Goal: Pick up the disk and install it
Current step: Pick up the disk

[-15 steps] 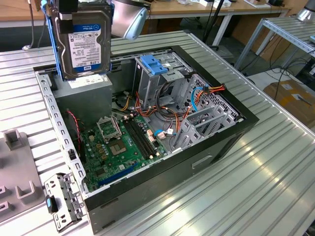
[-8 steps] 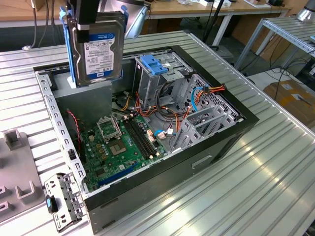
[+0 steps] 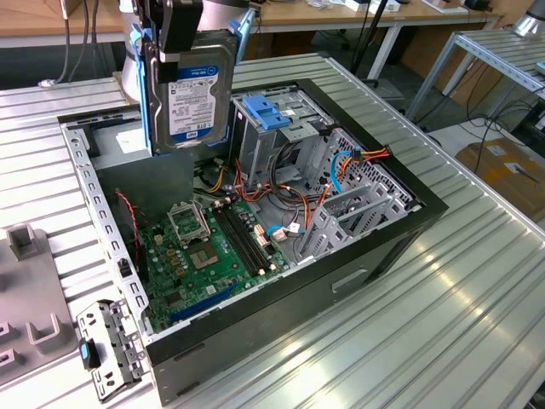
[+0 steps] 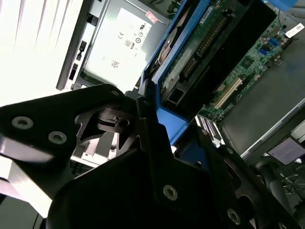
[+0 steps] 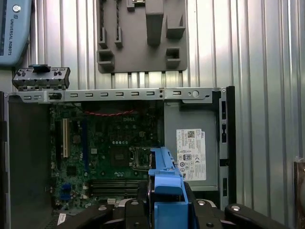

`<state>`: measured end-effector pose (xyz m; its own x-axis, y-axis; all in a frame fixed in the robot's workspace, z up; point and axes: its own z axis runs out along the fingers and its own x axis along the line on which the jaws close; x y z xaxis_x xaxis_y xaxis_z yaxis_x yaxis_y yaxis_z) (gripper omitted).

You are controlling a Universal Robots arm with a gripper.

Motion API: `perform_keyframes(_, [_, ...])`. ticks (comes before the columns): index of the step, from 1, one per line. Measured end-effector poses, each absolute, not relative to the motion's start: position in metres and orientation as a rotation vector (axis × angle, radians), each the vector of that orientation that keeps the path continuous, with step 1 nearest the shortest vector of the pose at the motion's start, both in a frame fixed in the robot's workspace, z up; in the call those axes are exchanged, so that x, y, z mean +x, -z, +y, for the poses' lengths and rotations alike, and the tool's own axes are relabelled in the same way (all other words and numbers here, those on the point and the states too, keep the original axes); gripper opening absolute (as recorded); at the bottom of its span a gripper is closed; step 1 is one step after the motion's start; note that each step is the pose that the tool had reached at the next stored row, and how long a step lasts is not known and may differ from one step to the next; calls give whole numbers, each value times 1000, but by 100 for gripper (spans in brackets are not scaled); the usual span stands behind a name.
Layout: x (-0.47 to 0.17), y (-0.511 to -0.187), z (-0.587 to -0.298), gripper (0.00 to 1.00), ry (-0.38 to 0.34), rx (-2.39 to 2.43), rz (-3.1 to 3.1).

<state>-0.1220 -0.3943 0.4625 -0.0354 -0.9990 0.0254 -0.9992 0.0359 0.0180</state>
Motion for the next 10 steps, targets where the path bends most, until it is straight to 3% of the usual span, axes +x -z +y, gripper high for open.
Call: perform_keyframes(10, [-122,-462,-396,37,-8,2160,-2239])
